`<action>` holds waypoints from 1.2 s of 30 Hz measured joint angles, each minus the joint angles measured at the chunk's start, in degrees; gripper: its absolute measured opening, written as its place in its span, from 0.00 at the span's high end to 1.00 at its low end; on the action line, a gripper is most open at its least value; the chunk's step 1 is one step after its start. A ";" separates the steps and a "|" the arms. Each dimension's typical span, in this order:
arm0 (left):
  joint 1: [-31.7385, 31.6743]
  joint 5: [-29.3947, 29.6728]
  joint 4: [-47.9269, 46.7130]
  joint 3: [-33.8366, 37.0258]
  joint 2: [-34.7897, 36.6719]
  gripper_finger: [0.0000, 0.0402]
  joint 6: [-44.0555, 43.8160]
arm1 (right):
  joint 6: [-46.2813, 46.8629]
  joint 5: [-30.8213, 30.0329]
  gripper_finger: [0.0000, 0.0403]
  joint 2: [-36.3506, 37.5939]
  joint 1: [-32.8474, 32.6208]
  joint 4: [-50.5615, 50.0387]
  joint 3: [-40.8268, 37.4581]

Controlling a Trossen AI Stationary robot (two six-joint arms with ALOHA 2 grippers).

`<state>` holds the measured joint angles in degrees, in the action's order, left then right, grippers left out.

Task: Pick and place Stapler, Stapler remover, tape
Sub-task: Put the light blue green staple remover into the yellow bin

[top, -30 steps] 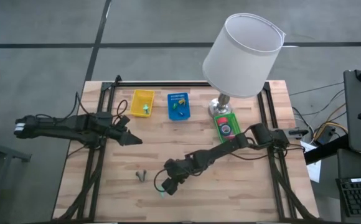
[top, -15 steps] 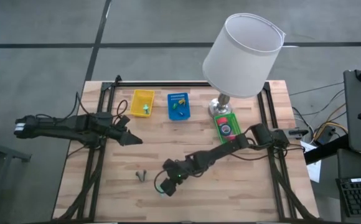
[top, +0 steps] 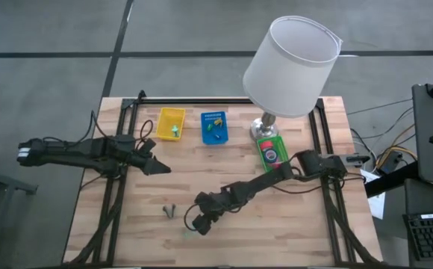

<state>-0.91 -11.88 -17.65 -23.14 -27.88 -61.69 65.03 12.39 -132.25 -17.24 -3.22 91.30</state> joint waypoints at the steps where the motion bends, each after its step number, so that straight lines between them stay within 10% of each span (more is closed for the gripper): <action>1: 0.00 -0.02 0.02 0.00 -0.02 0.58 -0.01 | 0.22 0.70 0.58 -0.29 -0.01 0.96 0.02; 20: 4.93 -10.65 -3.26 0.04 -0.62 0.58 -4.21 | -0.54 1.94 0.60 0.71 -0.59 5.48 0.19; 36: 49.98 9.54 8.01 0.04 -15.71 0.58 3.06 | -9.95 2.66 0.64 5.45 -0.60 -5.98 0.21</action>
<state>49.07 -2.34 -9.65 -23.09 -43.59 -58.62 55.07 15.05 -126.80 -17.85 -9.20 91.50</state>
